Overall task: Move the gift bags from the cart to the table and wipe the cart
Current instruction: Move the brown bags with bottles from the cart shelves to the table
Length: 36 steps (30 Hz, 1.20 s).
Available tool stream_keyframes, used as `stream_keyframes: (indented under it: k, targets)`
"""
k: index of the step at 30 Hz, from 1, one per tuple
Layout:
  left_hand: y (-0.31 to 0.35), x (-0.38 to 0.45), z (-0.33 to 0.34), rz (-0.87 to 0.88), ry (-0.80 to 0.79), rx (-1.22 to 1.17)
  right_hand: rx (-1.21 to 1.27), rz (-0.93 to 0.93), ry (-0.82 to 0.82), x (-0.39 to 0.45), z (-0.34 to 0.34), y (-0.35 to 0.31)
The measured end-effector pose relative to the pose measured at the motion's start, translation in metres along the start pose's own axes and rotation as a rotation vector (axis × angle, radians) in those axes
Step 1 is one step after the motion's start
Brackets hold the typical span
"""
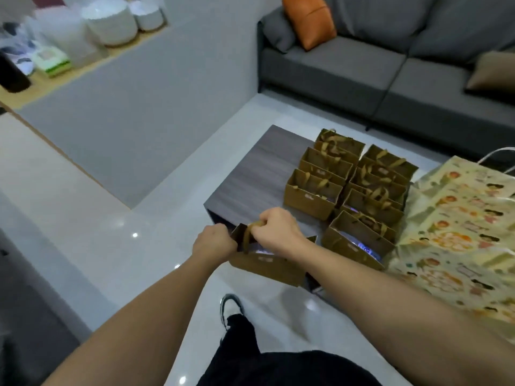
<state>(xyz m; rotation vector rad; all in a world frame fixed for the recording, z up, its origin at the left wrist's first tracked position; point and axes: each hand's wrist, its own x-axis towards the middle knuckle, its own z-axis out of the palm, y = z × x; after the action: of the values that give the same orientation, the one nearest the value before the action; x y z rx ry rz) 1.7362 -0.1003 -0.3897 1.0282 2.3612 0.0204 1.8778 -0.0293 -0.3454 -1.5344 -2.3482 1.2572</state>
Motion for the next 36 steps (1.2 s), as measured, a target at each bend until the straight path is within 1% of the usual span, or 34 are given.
stream_keyframes:
  k: [3, 6, 9, 14, 21, 25, 29, 32, 36]
  targets:
    - [0.002, 0.033, 0.002, 0.097, -0.097, 0.021, -0.054, 0.106, -0.009, 0.022, 0.006, -0.001]
    - [0.008, 0.066, 0.001, 0.191, -0.180, 0.039, -0.126, 0.152, 0.022, 0.047, 0.003, -0.002]
    - [0.016, 0.084, 0.001, 0.253, -0.225, 0.053, -0.154, 0.201, 0.036, 0.065, -0.005, 0.005]
    - [0.041, 0.115, -0.002, 0.303, -0.247, 0.076, -0.115, 0.273, 0.082, 0.102, -0.017, 0.027]
    - [0.093, 0.145, -0.002, 0.296, -0.279, 0.130, -0.135, 0.281, 0.010, 0.152, -0.027, 0.070]
    - [0.120, 0.159, 0.008, 0.304, -0.331, 0.179, -0.102, 0.337, -0.007, 0.180, -0.034, 0.104]
    - [0.140, 0.169, 0.022, 0.261, -0.352, 0.183, -0.104, 0.413, -0.043, 0.202, -0.034, 0.137]
    - [0.147, 0.170, 0.028, 0.251, -0.377, 0.225, -0.109, 0.457, -0.054, 0.211, -0.033, 0.149]
    - [0.151, 0.176, 0.025, 0.222, -0.402, 0.199, -0.158, 0.401, -0.033, 0.223, -0.038, 0.144]
